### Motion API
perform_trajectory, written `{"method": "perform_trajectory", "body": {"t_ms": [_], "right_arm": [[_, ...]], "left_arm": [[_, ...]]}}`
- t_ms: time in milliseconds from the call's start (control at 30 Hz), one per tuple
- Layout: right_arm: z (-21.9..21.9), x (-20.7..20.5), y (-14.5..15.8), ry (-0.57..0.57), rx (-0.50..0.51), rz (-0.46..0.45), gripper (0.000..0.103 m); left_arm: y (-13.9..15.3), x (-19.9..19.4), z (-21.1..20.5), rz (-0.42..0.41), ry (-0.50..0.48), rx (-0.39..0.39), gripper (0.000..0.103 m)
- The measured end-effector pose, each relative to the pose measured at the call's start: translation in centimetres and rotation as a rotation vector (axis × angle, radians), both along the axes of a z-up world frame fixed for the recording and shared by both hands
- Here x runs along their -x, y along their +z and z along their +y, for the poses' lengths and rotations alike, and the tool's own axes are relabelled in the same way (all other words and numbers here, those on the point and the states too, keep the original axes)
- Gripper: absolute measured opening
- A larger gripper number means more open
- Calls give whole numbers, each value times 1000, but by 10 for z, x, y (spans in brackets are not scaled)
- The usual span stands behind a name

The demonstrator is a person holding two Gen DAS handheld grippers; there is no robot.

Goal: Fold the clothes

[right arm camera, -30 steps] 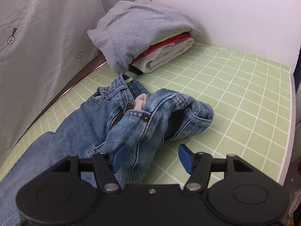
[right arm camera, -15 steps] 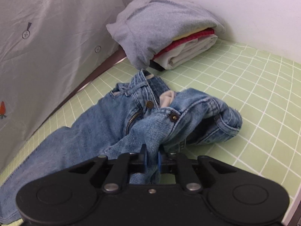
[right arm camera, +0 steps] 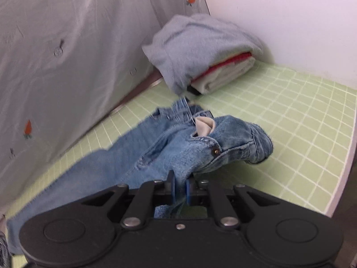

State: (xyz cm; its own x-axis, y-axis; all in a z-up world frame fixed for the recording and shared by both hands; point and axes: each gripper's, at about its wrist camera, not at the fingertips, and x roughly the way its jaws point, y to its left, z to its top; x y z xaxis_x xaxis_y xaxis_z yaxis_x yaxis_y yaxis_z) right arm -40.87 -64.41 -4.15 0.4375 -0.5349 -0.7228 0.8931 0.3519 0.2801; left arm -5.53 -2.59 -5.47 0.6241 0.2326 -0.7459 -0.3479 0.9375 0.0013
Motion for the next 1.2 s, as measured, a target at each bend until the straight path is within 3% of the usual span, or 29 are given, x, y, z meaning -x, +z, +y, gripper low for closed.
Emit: {"method": "perform_trajectory", "body": {"t_ms": [67,167,200,400,600,767,967,1033,1067,1100,1200], "right_arm": [[9,3,-26,5,-70,63,22],[19,9,-45,5,-121,104,34],[21,12,-43,8,-118,97,36],[6,37,-37,-67,-141,-19,59],[-32,78,-50,-256,-257,-239,71],[-65,94,-72,-388,-377,-406,76],[-105,84,-92,-414,-443,-425,76],[-113,80,-94,-400,-431,-431,71],[-118,78,-93,-382,-415,-413,36],[-123,79,-88,-345,-389,-403,16],[-129,85,-56,-235,-249,-395,10]], "left_arm": [[-8,6,-1,20,-13,17,21],[-13,13,-13,24,-43,33,44],[-14,15,-20,22,-53,38,54],[-23,30,-86,43,-199,72,71],[-46,56,-170,152,-397,112,79],[-63,83,-225,218,-482,125,81],[-72,96,-252,233,-456,100,82],[-75,100,-261,238,-448,92,84],[-77,102,-266,240,-444,88,85],[-78,104,-271,243,-440,84,85],[-79,109,-276,242,-439,70,87]]}}
